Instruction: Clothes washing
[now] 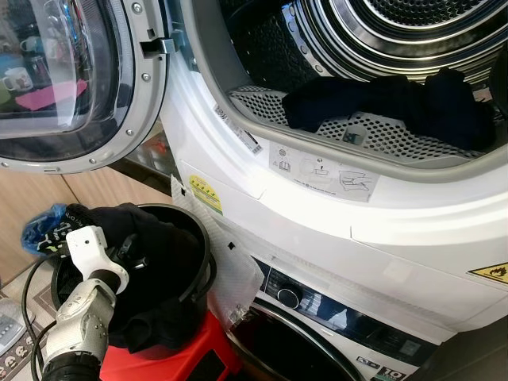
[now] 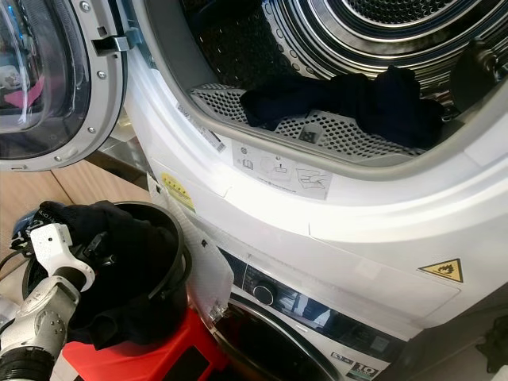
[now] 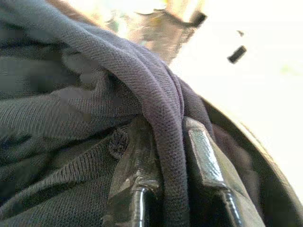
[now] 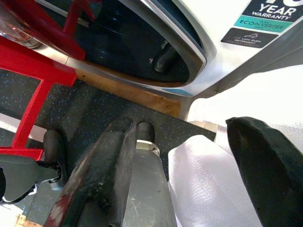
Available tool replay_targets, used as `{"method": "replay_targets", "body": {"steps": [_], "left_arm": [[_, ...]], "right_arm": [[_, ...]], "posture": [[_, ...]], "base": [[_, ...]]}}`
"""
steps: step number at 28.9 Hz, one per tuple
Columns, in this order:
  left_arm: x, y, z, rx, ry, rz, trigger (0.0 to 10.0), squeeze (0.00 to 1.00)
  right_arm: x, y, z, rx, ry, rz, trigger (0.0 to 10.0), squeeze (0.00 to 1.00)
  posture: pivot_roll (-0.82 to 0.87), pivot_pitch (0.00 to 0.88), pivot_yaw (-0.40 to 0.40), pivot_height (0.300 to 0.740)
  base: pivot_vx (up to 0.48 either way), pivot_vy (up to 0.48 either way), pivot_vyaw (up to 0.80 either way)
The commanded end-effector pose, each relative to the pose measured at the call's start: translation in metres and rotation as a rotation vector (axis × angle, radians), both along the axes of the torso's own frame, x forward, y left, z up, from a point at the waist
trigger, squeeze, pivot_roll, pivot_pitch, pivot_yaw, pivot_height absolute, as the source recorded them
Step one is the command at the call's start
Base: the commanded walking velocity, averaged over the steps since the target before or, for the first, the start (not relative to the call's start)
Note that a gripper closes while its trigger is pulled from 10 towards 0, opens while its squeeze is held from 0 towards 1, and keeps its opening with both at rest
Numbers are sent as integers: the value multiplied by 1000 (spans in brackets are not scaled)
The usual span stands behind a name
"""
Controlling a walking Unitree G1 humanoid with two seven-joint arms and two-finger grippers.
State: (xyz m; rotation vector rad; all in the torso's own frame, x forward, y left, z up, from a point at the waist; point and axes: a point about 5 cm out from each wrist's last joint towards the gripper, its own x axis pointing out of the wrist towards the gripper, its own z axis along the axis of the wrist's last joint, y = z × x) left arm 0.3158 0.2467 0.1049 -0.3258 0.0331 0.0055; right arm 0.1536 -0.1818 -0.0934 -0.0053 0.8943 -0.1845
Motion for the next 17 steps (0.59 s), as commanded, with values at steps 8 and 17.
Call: {"method": "replay_targets", "body": {"steps": [8, 17], "left_arm": [[-9, -62, 15, 191, -117, -410, 0, 0], [-19, -77, 30, 280, -212, -500, 0, 0]], "right_arm": [[-4, 2, -2, 12, 12, -17, 10000, 0], [-3, 3, -1, 14, 7, -13, 10000, 0]], "posture": [[90, 116, 28, 740], [93, 122, 26, 740]], "base": [[0, 0, 0], [0, 0, 0]]}}
